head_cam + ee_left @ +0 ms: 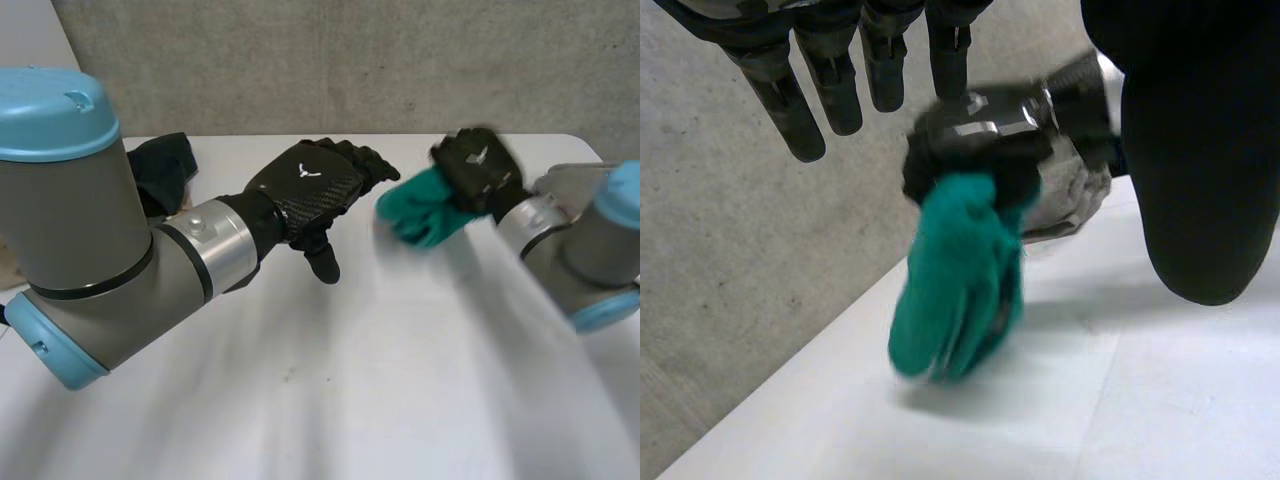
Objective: Fold the laundry.
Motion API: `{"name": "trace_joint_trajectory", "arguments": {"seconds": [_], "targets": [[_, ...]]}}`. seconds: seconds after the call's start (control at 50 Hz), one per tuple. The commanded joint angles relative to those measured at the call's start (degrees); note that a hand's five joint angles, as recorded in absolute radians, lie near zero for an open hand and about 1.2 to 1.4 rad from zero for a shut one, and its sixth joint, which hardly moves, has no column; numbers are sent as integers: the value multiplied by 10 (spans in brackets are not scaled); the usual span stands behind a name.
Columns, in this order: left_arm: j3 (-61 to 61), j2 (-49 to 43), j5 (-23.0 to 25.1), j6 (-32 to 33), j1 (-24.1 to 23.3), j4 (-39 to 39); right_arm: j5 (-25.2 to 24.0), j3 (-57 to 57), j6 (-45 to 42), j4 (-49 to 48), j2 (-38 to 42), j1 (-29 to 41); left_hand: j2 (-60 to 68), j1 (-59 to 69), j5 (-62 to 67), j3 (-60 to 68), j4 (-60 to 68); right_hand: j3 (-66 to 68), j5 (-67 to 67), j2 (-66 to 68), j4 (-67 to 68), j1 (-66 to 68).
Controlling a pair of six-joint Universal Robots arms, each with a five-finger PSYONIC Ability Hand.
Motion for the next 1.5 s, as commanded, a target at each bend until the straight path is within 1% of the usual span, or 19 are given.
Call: {"name": "trace_joint_trajectory", "arguments": {"seconds": [0.02,0.18,0.32,0.48,0.58,0.7,0.76,0.78,0.8,0.84,0.86,0.9,0.92,0.96,1.08,1.16,1.4,1.42,1.5], "targets": [[-1,9,-2,0,0,7,-31,-107,46,-81,-1,-82,-15,-10,-24,-18,-14,139,163,128,119,260],[-3,11,-2,0,-1,7,-61,-162,162,-168,43,-186,-15,-10,-24,-18,-14,139,163,128,119,260],[-10,11,-2,-2,-1,8,-127,-197,167,-185,138,-259,-15,-10,-24,-18,-14,139,163,128,119,260],[-15,5,-2,-14,-2,10,-166,-210,164,-237,256,-317,-13,-8,-22,-17,-12,139,163,128,119,260],[-25,3,-2,-14,-2,22,-200,-186,161,-239,270,-340,-11,-6,-20,-15,-11,139,163,128,119,260],[-25,4,-3,-14,-2,23,-232,-140,156,-241,245,-364,-11,-6,-20,-15,-11,139,163,128,119,260],[-21,4,-2,-14,-3,24,-235,-130,156,-229,232,-371,-10,-4,-19,-13,-9,-359,-334,-370,-378,-238],[-20,5,-2,-15,-3,24,-235,-128,154,-221,231,-373,-11,-6,-20,-15,-11,-487,-462,-498,-506,-366],[-20,6,-2,-14,-3,24,-234,-127,149,-196,228,-374,-10,-4,-19,-13,-9,-551,-527,-562,-571,-430],[-18,8,-2,-15,-4,25,-232,-131,135,-162,223,-377,-11,-6,-20,-15,-11,-540,-516,-551,-560,-419],[-18,8,-2,-15,-5,25,-230,-131,106,-115,209,-380,-11,-6,-20,-15,-11,-553,-529,-565,-573,-432],[-17,9,-2,-15,-6,25,-227,-131,80,-78,200,-380,-11,-6,-20,-15,-11,-561,-537,-572,-581,-440],[-17,9,-2,-15,-7,26,-217,-131,37,-29,188,-380,-11,-6,-20,-15,-11,-561,-537,-572,-581,-440],[-17,9,-2,-15,-11,29,-206,-129,7,2,180,-379,-11,-6,-20,-15,-11,-561,-537,-572,-581,-440],[-20,10,-2,-15,-16,30,-111,-120,-126,121,114,-377,-11,-6,-20,-15,-11,-561,-537,-572,-581,-440],[-20,10,-2,-15,-16,31,-87,-103,-170,142,82,-376,-11,-6,-20,-15,-11,-561,-537,-572,-581,-440],[-33,10,-2,-15,-15,31,-75,-107,-164,129,102,-375,-11,-6,-20,-15,-11,-561,-537,-572,-581,-440],[-35,10,-2,-15,-15,32,-67,-112,-163,124,103,-377,-11,-6,-20,-15,-11,-561,-537,-572,-581,-440],[-39,11,-2,-15,-13,32,34,-159,-168,113,109,-379,-13,-8,-22,-17,-12,-561,-537,-572,-581,-440]]}}
